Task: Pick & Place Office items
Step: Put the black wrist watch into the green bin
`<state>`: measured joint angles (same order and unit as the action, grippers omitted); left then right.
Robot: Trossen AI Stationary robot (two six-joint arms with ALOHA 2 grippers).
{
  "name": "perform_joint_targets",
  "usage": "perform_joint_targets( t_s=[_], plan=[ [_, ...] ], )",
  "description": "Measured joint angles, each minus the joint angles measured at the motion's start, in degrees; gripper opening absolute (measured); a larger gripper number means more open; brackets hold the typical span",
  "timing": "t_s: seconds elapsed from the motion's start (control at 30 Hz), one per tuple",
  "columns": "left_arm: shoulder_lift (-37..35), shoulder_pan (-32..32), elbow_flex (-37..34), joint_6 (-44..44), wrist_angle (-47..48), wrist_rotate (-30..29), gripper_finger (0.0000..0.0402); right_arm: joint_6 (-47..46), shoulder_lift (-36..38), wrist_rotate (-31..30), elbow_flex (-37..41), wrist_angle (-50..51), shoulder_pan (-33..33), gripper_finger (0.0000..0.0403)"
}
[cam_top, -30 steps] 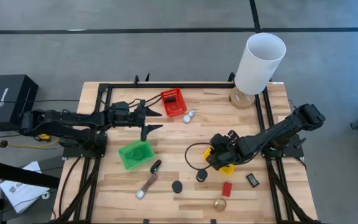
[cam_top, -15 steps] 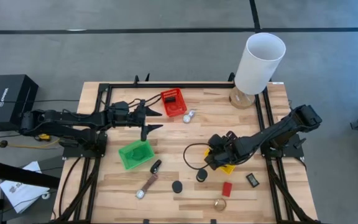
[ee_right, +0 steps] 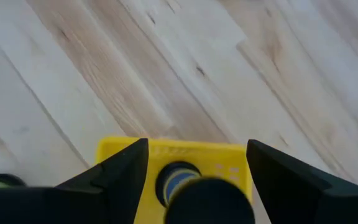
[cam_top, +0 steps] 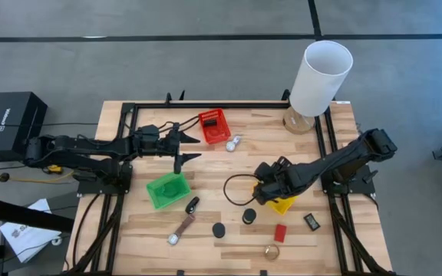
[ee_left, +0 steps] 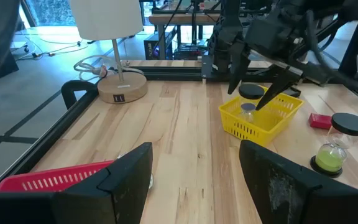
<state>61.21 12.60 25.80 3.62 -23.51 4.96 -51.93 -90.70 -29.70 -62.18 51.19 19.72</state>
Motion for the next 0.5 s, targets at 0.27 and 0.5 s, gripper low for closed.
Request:
perform_joint_targets(
  t_s=[0.27, 0.5],
  plan=[
    [0.0, 0.0, 0.0, 0.0, -0.07, -0.01, 0.0237, 8.83, 0.02, 0.23, -7.73, 2.54, -1.1, 0.0264],
    [0.0, 0.0, 0.0, 0.0, -0.09, -0.01, 0.0237, 14.97, 0.09, 3.31, -13.25, 2.39, -1.06, 0.0264]
  ],
)
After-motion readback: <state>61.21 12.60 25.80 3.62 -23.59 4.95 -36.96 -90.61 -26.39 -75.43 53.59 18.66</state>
